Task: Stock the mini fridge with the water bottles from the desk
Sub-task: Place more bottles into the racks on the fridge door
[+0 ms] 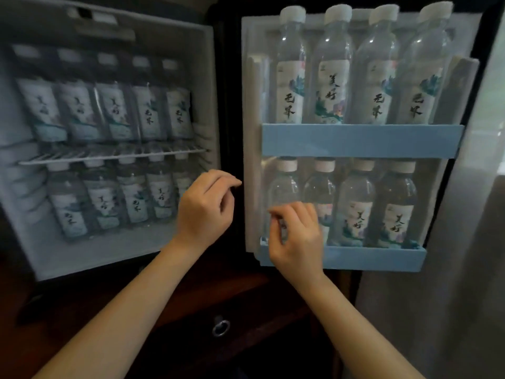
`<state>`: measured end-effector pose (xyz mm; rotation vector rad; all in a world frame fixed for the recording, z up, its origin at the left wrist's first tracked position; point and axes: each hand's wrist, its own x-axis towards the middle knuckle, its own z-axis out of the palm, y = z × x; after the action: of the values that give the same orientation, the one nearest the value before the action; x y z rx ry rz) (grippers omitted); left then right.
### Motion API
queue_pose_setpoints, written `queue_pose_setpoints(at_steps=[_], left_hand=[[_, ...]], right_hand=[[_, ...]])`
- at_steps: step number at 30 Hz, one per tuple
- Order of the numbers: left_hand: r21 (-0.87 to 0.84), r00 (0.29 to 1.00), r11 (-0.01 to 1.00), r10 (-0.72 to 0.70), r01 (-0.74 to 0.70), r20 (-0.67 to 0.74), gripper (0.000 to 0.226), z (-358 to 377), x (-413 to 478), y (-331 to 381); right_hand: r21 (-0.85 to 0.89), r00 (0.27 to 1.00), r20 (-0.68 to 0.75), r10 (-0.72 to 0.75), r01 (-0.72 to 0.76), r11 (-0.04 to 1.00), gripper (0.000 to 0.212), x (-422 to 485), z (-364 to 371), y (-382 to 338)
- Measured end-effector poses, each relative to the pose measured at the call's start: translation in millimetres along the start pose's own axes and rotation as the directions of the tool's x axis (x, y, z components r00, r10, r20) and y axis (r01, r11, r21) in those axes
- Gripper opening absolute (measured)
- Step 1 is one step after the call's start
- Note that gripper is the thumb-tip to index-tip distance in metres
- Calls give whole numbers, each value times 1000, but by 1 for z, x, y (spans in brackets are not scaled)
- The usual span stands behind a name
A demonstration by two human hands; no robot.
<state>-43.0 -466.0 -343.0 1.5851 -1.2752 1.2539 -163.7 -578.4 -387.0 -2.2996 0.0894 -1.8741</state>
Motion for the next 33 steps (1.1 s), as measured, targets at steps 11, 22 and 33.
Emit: queue_pose_setpoints(at_steps=[11, 22, 33], left_hand=[[333, 954, 902, -299, 276, 19, 23, -134, -83, -117], [528, 701, 543, -696, 653, -153, 22, -259, -183, -229], [268, 206, 107, -905, 957, -372, 27, -276, -202, -362]], right_hand=[[330, 963, 211, -170, 94, 939, 15, 8, 146, -119], [613, 729, 529, -435, 26, 789, 23, -15, 279, -283], [-91, 279, 899, 339, -637, 765, 70, -9, 441, -371]])
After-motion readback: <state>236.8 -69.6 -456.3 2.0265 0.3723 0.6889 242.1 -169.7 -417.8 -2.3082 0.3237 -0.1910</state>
